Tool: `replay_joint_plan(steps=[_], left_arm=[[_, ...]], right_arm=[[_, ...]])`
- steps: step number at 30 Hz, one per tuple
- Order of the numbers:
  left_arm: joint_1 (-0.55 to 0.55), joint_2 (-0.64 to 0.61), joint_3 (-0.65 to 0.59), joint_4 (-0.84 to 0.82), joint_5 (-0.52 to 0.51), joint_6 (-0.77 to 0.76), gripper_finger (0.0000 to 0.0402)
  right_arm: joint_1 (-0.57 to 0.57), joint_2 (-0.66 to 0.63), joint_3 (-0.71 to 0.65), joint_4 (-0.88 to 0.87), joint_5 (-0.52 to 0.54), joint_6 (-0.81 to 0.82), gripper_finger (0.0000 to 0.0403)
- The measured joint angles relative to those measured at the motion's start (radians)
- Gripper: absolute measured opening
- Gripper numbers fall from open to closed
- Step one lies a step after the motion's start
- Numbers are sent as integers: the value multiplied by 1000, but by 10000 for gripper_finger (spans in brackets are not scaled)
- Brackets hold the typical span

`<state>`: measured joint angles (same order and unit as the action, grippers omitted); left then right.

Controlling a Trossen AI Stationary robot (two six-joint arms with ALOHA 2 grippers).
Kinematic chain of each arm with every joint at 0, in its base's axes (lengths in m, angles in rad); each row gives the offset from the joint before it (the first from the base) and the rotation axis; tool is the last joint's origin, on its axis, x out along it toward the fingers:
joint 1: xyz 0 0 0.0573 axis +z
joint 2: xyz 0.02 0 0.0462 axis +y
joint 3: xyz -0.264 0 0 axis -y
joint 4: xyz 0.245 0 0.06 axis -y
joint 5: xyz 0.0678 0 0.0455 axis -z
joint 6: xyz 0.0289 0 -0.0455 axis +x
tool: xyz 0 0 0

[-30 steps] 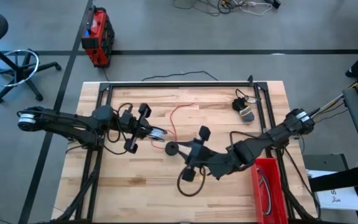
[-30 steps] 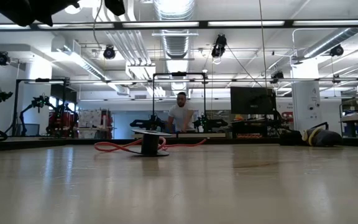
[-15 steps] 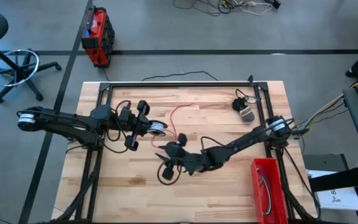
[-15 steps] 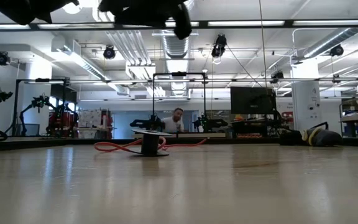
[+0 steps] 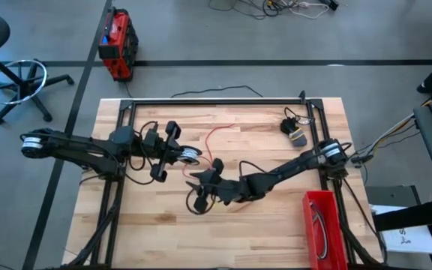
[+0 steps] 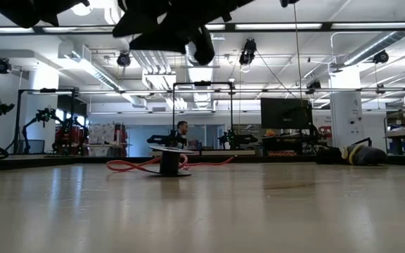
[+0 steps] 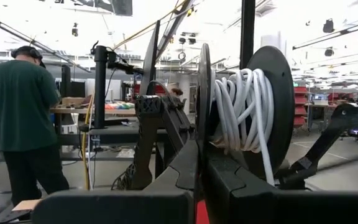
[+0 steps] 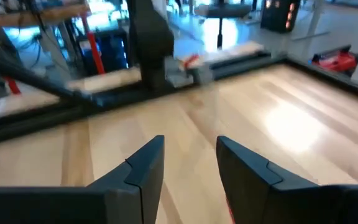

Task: Coil cords
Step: Coil the white wire onto the spool

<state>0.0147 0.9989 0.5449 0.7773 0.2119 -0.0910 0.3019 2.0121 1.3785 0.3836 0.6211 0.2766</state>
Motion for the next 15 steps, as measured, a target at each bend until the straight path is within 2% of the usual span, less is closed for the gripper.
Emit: replay_joint_plan(steps=[7,13,15], left_arm=[[-1,0,0,-2,10,0,0],[-1,0,0,0,10,0,0],[-1,0,0,-1,10,0,0]], right_arm=[[-3,24,-2,-32,-5,47,142],[-15,65,-2,14,-160,83,141],[-15,80,0,32,-174,84,140]])
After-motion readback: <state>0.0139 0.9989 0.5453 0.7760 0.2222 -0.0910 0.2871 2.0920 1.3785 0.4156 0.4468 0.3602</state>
